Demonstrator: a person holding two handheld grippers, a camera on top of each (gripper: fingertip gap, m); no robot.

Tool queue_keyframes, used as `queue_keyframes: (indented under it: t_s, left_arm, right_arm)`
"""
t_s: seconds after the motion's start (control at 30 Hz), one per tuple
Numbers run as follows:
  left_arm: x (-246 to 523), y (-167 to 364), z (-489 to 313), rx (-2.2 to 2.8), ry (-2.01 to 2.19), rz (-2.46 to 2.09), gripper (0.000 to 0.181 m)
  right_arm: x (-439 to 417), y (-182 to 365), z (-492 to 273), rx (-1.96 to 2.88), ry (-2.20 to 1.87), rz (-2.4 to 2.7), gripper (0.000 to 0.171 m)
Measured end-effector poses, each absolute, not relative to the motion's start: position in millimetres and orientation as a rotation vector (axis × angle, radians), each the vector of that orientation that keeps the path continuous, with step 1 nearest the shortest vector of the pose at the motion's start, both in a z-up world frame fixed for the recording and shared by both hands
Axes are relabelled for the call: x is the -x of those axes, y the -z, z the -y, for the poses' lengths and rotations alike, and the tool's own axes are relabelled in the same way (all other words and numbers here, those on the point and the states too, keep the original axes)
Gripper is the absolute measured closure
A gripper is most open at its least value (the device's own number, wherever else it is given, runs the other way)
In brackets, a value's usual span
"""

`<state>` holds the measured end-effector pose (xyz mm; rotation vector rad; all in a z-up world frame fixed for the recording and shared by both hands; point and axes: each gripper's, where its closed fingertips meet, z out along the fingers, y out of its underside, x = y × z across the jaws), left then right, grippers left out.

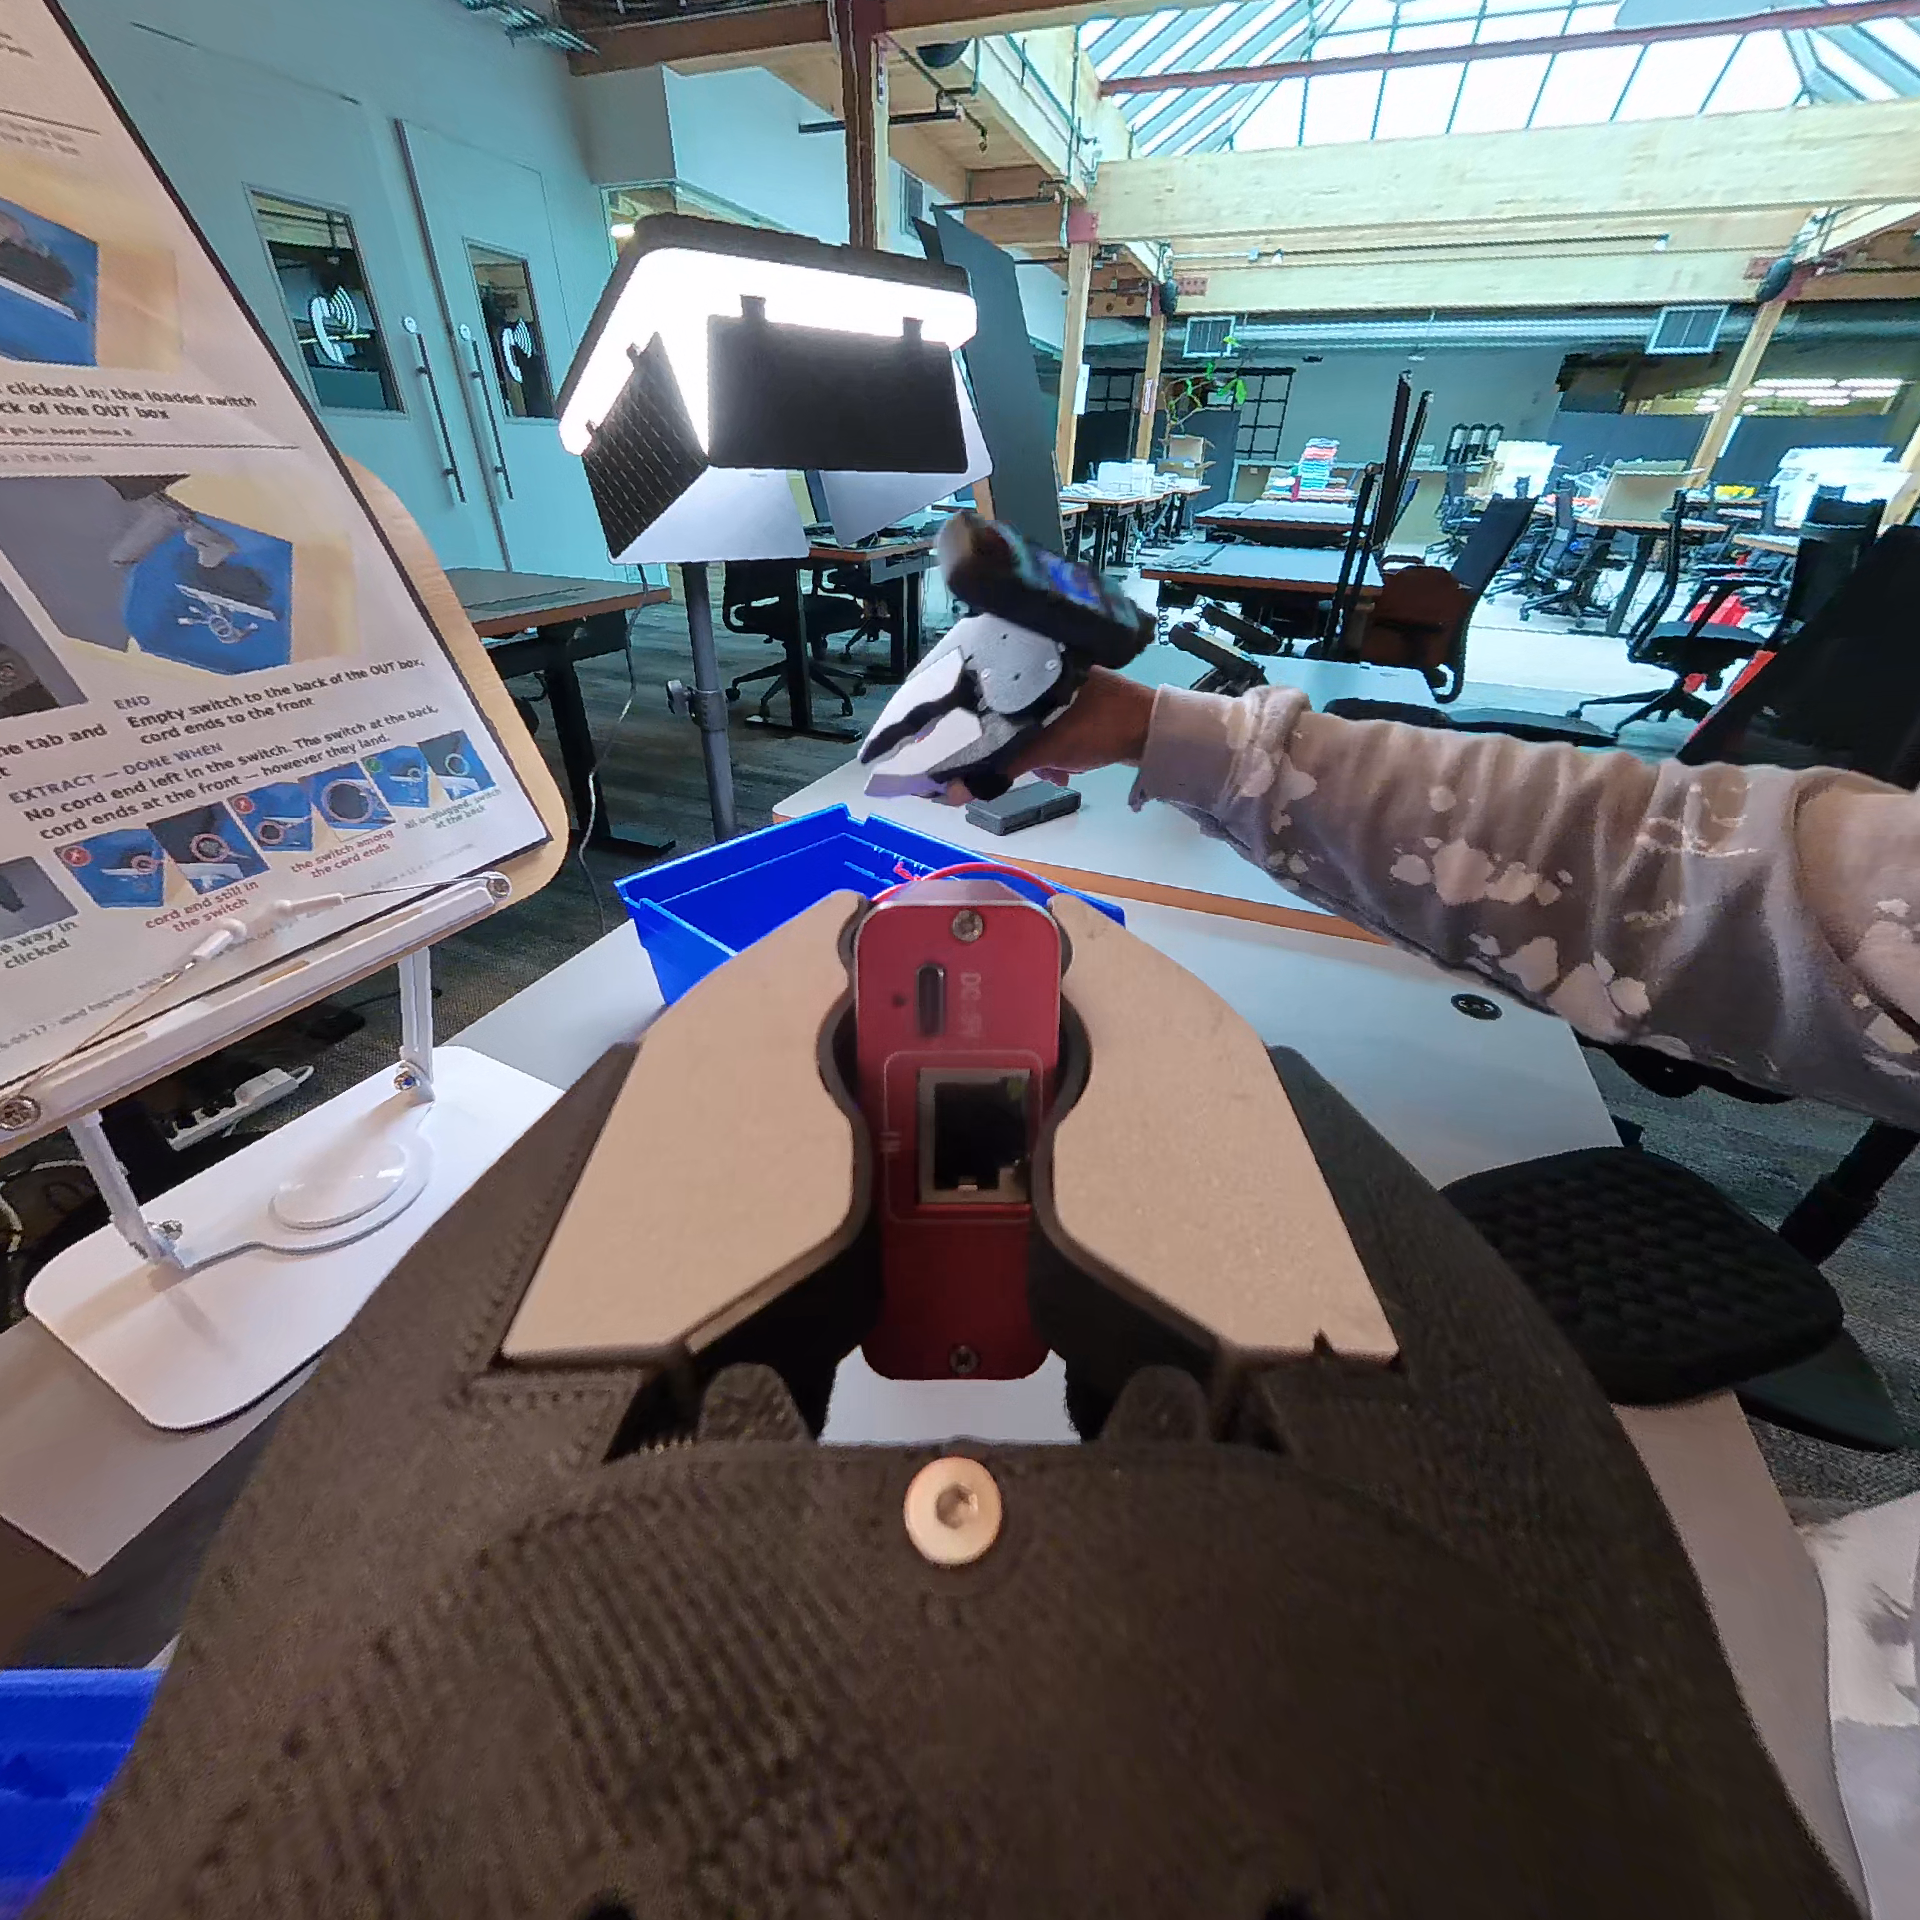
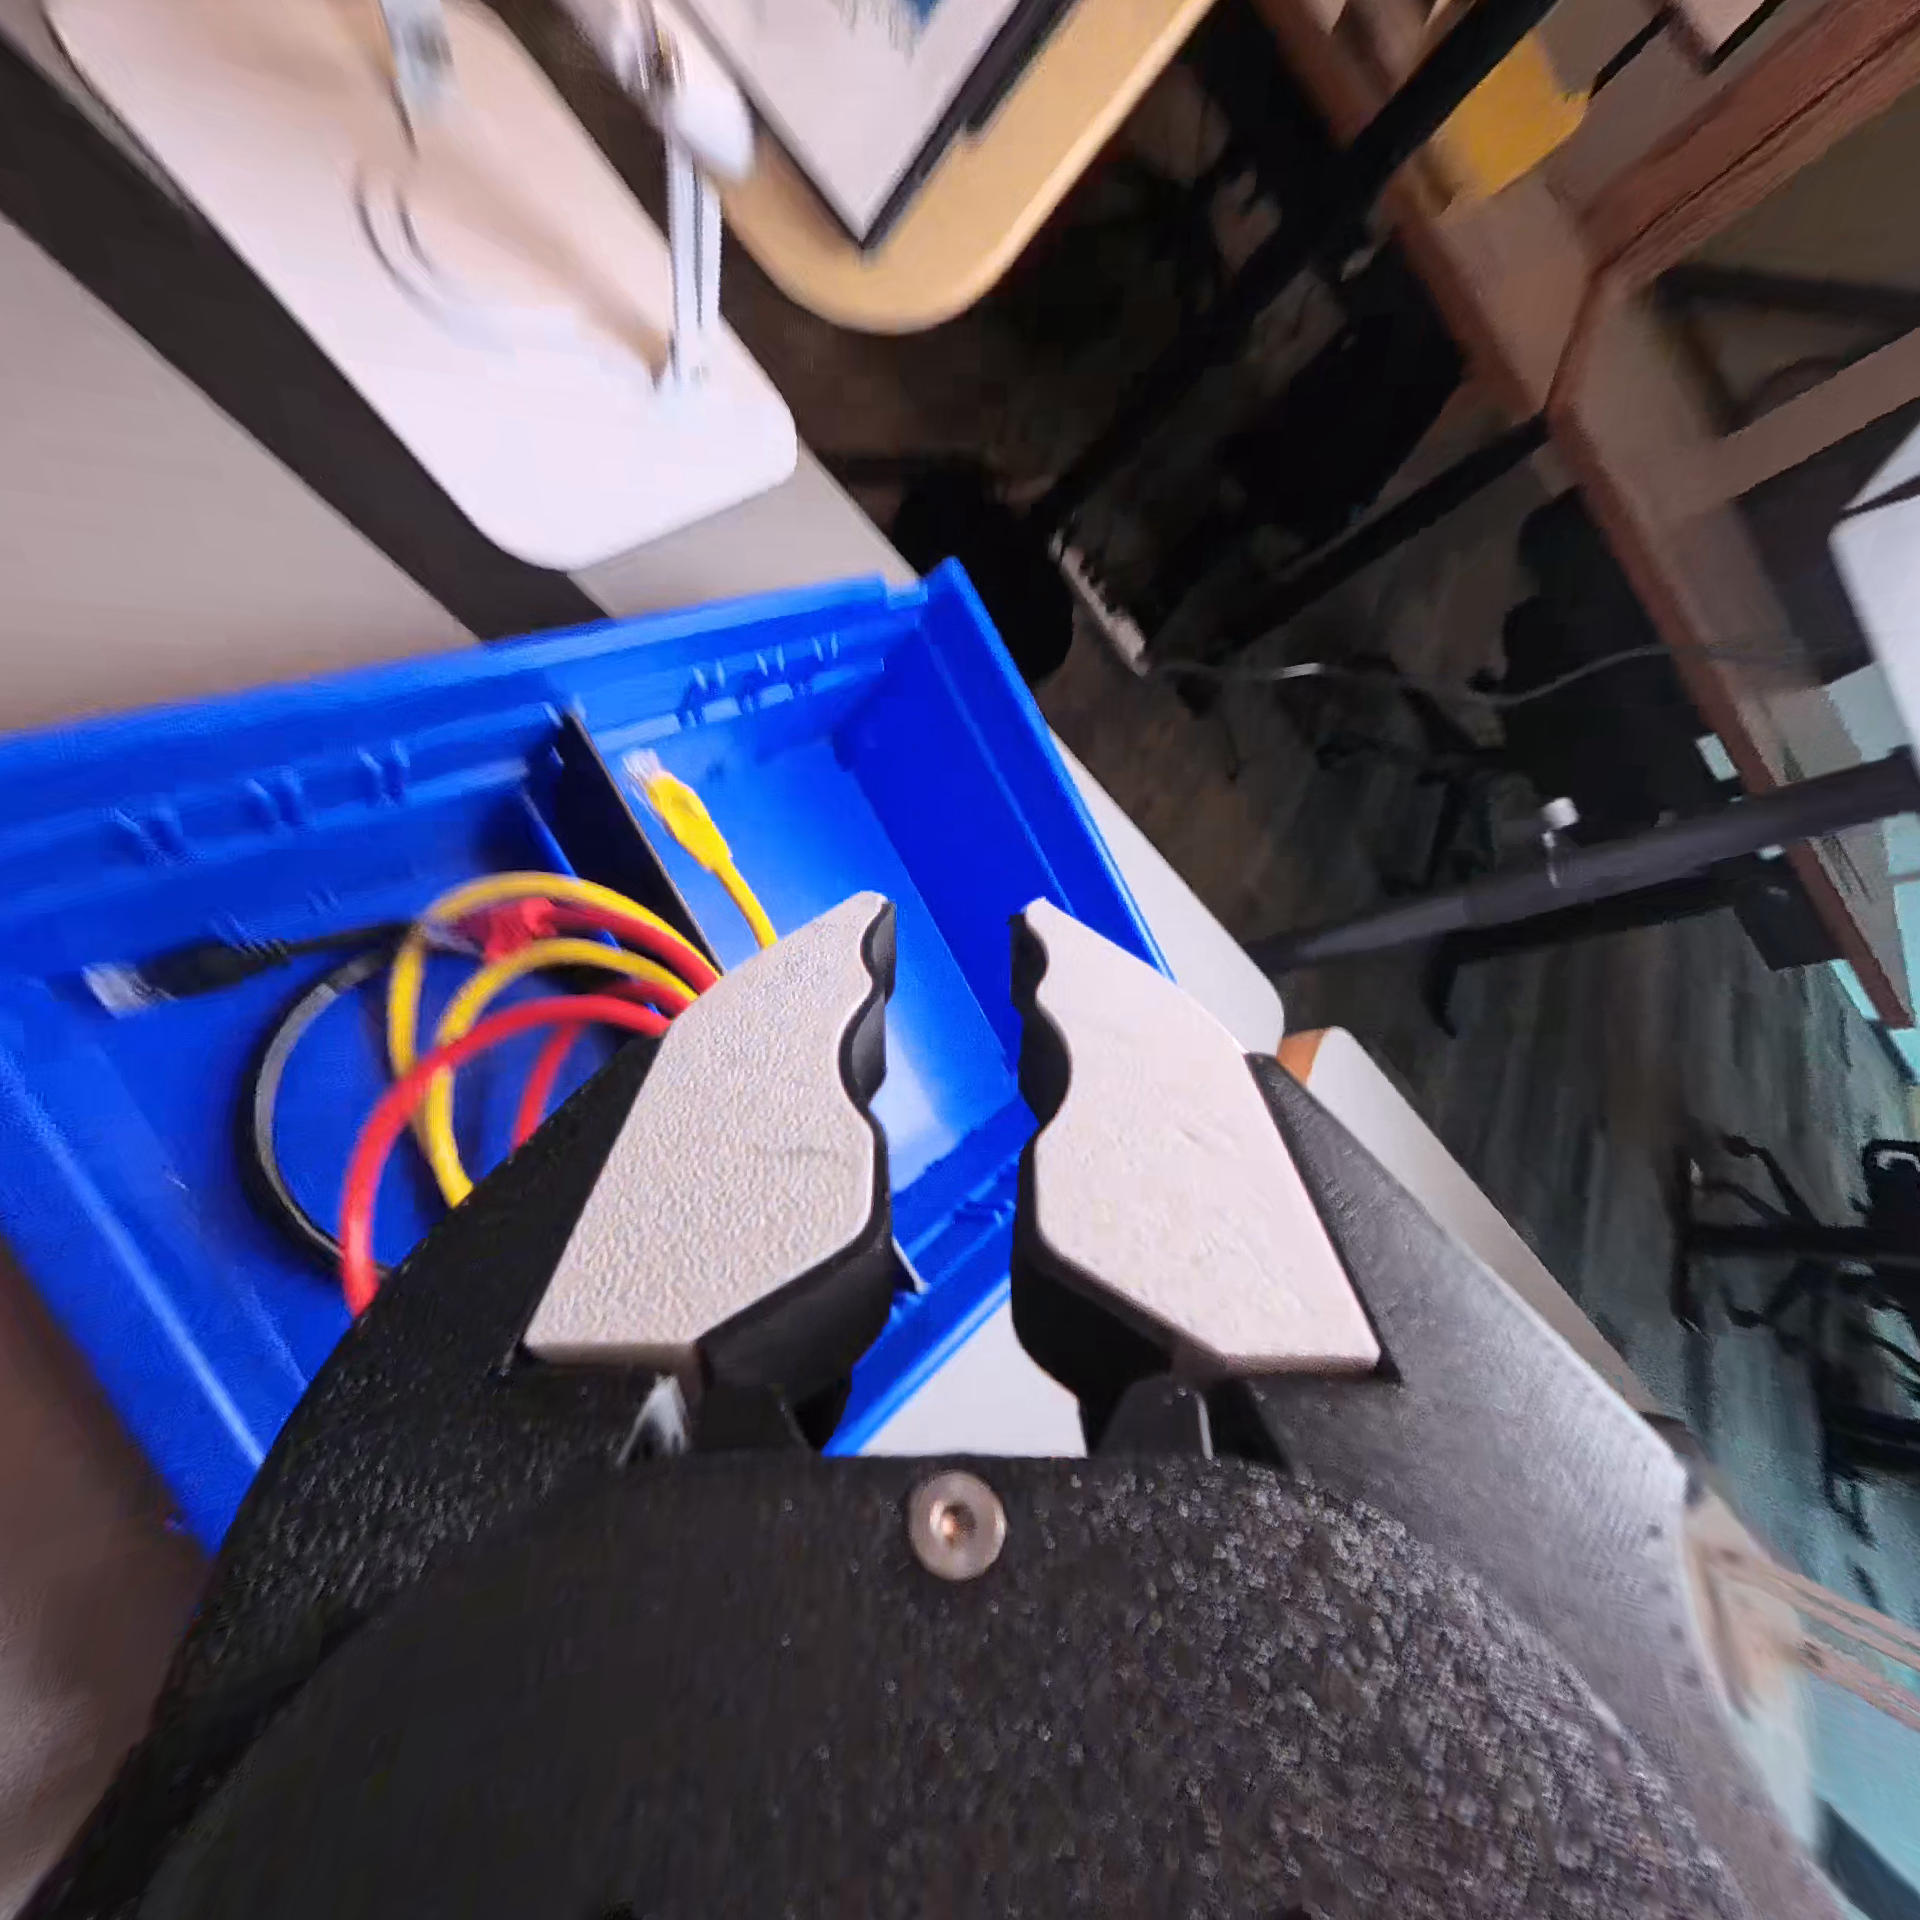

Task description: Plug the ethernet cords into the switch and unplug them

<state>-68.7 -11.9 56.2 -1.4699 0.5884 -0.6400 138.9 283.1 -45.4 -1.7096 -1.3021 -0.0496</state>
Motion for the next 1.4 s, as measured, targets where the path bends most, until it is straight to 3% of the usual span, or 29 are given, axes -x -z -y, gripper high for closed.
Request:
queue_keyframes:
  t_s: [0.3,0.5,0.67,0.83,1.17,1.4]
  left_arm:
    - [69,-55,12,1.473,0.641,-0.580,0.152]
    - [51,-42,9,1.507,0.720,-0.615,0.152]
    - [22,-24,4,1.596,0.843,-0.597,0.152]
    - [-5,11,-7,1.743,0.919,-0.575,0.152]
    - [-18,34,-11,1.837,0.983,-0.567,0.152]
    - [11,6,-10,1.720,0.844,-0.565,0.131]
  right_arm:
    - [-87,2,-143,1.393,-0.511,0.922,0.142]
    - [-34,-6,-34,1.159,-0.894,1.049,0.124]
    - [-4,-12,6,0.903,-0.505,1.208,0.105]
    - [19,10,16,0.830,-0.179,1.308,0.095]
    - [26,41,-2,0.944,-0.057,1.413,0.103]
    - [7,31,-27,1.087,-0.179,1.443,0.103]
